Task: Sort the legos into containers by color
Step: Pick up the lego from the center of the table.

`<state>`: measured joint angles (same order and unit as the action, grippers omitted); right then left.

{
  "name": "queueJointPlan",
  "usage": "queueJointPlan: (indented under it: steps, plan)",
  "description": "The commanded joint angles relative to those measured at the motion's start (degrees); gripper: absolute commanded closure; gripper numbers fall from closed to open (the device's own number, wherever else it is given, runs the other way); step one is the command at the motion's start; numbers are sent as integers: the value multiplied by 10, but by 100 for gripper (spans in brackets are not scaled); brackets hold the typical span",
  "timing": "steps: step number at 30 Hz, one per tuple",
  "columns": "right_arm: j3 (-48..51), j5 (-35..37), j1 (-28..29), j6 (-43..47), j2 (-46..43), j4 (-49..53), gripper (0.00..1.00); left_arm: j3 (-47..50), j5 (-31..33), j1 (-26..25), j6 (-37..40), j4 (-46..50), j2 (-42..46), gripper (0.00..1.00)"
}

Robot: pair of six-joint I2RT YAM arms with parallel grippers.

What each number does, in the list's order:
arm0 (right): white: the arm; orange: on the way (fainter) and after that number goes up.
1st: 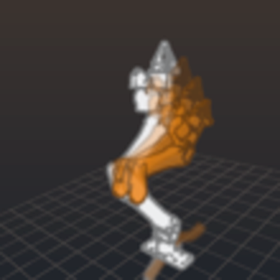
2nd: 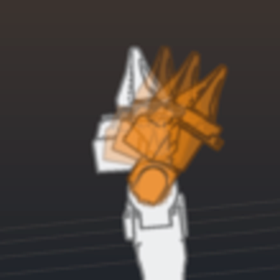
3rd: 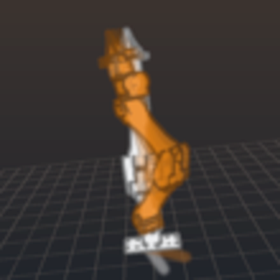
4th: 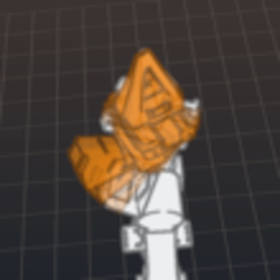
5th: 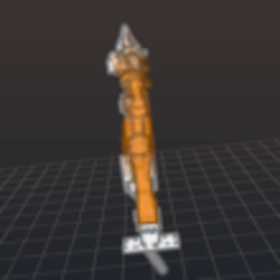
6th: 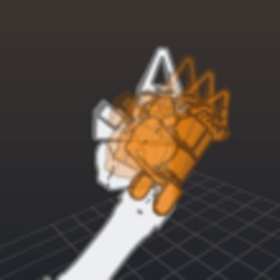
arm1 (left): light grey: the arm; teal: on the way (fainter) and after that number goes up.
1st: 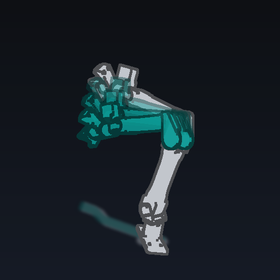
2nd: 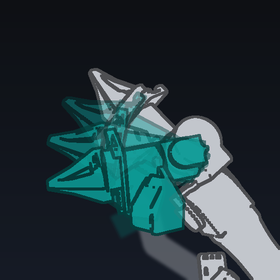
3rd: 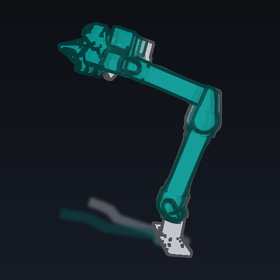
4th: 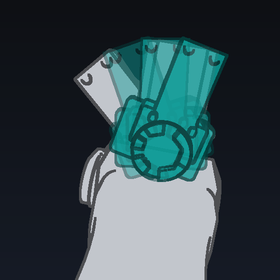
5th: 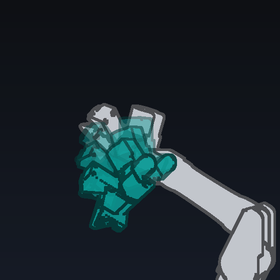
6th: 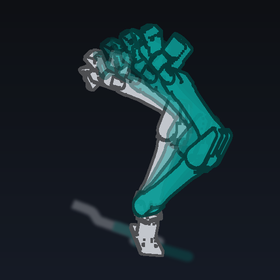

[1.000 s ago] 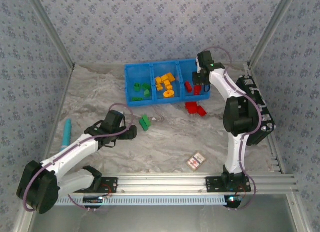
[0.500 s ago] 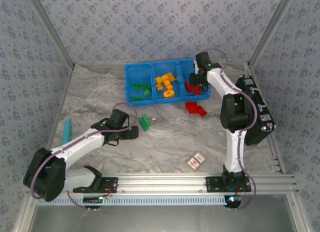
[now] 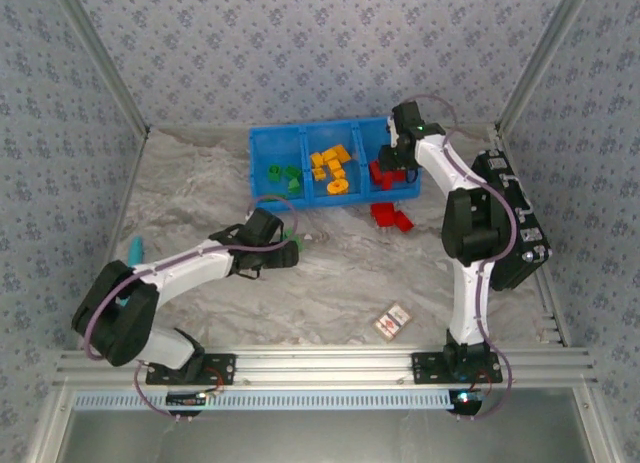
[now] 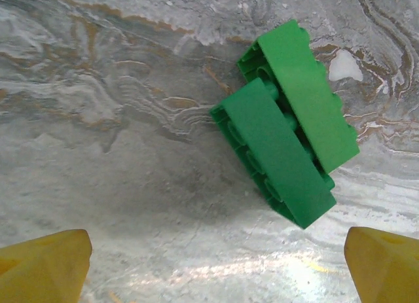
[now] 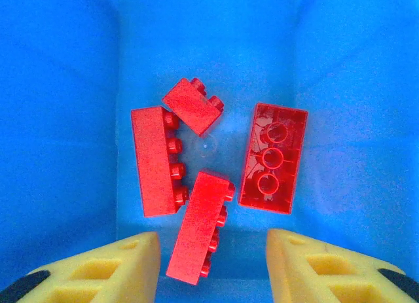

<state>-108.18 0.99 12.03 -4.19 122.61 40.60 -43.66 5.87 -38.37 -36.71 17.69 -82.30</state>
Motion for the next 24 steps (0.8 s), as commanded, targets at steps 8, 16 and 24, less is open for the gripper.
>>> queueJointPlan:
  steps: [8,16,24]
  plan:
    - [30,-6,-1,21,-78,11,52,-48,28,-24,-22,-27,-71,4]
    - [75,-5,-10,22,-116,3,52,-43,44,-26,-25,-38,-100,10]
    - [83,-3,-14,18,-124,-3,52,-38,71,-25,-9,-15,-83,18]
